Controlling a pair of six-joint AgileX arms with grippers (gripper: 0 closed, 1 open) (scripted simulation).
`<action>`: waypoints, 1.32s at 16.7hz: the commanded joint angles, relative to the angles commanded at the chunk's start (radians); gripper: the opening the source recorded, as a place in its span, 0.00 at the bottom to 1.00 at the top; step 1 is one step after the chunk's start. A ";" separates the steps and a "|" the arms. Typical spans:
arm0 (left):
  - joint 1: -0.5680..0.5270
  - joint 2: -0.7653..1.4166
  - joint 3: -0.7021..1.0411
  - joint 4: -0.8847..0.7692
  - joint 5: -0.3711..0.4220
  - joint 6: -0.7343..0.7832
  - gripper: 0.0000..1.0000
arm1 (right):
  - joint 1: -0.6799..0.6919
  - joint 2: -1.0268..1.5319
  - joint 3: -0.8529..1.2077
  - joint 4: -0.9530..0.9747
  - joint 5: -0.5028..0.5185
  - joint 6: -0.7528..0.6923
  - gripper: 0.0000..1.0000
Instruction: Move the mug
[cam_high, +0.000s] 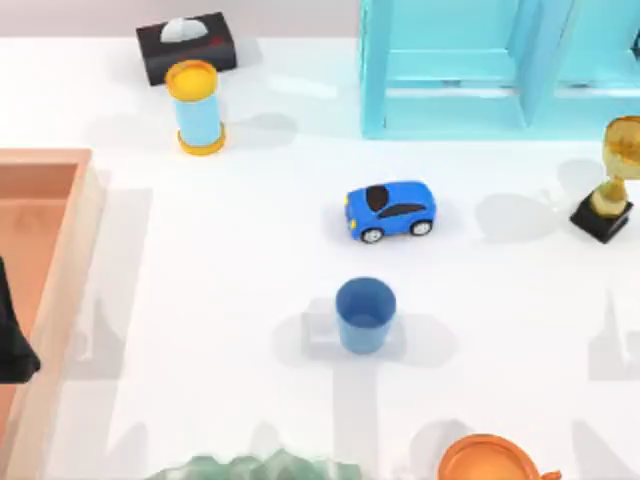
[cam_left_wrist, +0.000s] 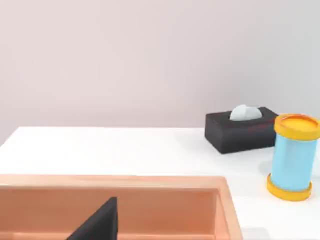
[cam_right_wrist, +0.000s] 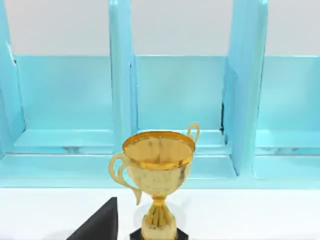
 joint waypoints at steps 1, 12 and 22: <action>0.000 0.000 0.000 0.000 0.000 0.000 1.00 | 0.000 0.000 0.000 0.000 0.000 0.000 1.00; 0.000 0.000 0.000 0.000 0.000 0.000 1.00 | 0.205 0.565 0.533 -0.402 0.001 0.210 1.00; 0.000 0.000 0.000 0.000 0.000 0.000 1.00 | 0.538 1.634 1.471 -1.057 0.002 0.552 1.00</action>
